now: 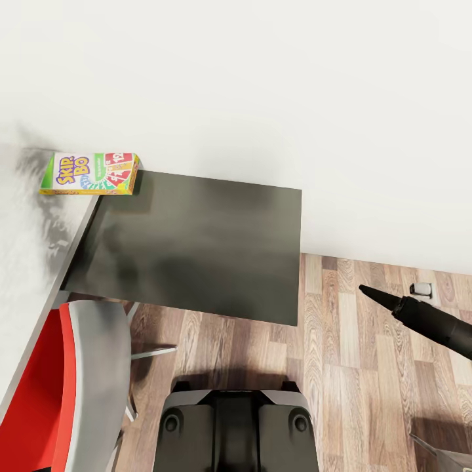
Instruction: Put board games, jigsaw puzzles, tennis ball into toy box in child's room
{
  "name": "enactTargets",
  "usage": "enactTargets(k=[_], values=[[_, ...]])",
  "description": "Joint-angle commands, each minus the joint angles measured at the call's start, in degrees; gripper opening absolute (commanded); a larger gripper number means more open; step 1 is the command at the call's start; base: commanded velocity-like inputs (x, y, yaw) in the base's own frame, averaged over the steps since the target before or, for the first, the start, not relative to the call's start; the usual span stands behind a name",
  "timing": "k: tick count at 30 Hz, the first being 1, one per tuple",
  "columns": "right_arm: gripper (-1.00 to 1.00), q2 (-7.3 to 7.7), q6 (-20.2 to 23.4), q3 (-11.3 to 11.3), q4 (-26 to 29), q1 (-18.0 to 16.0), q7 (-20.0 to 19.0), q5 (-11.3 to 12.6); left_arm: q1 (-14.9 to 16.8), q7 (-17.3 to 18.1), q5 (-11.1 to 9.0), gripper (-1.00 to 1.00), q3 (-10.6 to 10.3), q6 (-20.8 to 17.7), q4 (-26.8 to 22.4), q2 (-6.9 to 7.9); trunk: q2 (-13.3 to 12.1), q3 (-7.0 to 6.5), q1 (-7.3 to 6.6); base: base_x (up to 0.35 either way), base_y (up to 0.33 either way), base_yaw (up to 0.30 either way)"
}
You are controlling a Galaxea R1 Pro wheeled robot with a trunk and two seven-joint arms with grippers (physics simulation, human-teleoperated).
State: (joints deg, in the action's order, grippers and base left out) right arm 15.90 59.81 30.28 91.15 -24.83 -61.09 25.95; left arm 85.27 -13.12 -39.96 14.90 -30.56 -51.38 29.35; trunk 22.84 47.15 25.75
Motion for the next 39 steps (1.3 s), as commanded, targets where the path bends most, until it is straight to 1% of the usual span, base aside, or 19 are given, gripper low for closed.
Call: enactTargets(k=[1,4,6,9,39], values=[[1.00,0.01,0.19,0.04,0.01,-0.03,-0.27,-0.16,0.36,-0.46,-0.64,1.00,0.34,-0.22,-0.07,0.34,0.08,0.06,0.04,0.000,0.000,0.000],[1.00,0.01,0.19,0.04,0.01,-0.03,-0.27,-0.16,1.34,-0.46,-0.64,1.00,1.31,-0.22,-0.07,1.31,0.08,0.06,0.04,0.000,0.000,0.000],[1.00,0.01,0.19,0.04,0.01,-0.03,-0.27,-0.16,1.96,-0.46,-0.64,1.00,1.32,-0.22,-0.07,1.96,0.08,0.06,0.04,0.000,0.000,0.000],[1.00,0.01,0.19,0.04,0.01,-0.03,-0.27,-0.16,1.96,-0.46,-0.64,1.00,1.32,-0.22,-0.07,2.76,0.08,0.06,0.04,0.000,0.000,0.000],[1.00,0.01,0.19,0.03,0.02,-0.02,-0.25,-0.15,1.76,-0.42,-0.67,1.00,1.26,-0.22,-0.24,2.70,0.08,0.06,0.04,0.000,0.000,0.000]])
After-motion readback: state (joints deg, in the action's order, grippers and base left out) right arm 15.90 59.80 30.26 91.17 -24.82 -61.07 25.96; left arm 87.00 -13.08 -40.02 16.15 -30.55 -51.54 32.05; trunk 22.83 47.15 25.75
